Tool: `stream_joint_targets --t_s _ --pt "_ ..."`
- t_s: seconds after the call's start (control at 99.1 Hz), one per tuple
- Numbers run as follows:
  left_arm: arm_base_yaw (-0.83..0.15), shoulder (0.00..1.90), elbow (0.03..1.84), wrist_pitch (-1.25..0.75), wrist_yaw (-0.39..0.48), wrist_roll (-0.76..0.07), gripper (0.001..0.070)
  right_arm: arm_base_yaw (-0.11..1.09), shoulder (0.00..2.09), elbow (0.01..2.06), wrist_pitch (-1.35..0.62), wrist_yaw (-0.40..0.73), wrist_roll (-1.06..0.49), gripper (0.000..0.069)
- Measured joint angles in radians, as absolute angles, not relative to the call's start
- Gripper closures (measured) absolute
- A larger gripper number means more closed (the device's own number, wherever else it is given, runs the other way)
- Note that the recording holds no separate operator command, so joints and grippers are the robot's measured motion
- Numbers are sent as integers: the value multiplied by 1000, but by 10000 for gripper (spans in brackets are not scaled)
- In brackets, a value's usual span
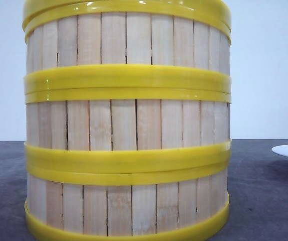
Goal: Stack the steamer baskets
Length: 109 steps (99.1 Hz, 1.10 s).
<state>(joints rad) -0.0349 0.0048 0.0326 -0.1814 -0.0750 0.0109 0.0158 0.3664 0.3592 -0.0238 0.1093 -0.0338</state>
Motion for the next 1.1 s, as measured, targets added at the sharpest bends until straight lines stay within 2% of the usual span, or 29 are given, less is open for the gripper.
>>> stream_joint_targets --t_s 0.212,0.403,0.797,1.099 --pt "-35 5 33 -181 -75 11 689 -13 209 142 -1 106 5 683" --pt "-35 5 33 -181 -75 11 689 -15 119 63 2 104 20 683" --pt "-35 5 33 -181 -75 11 689 -21 7 15 -82 78 15 683" --pt "-35 5 33 -181 -75 11 689 -22 4 15 -166 71 14 683"
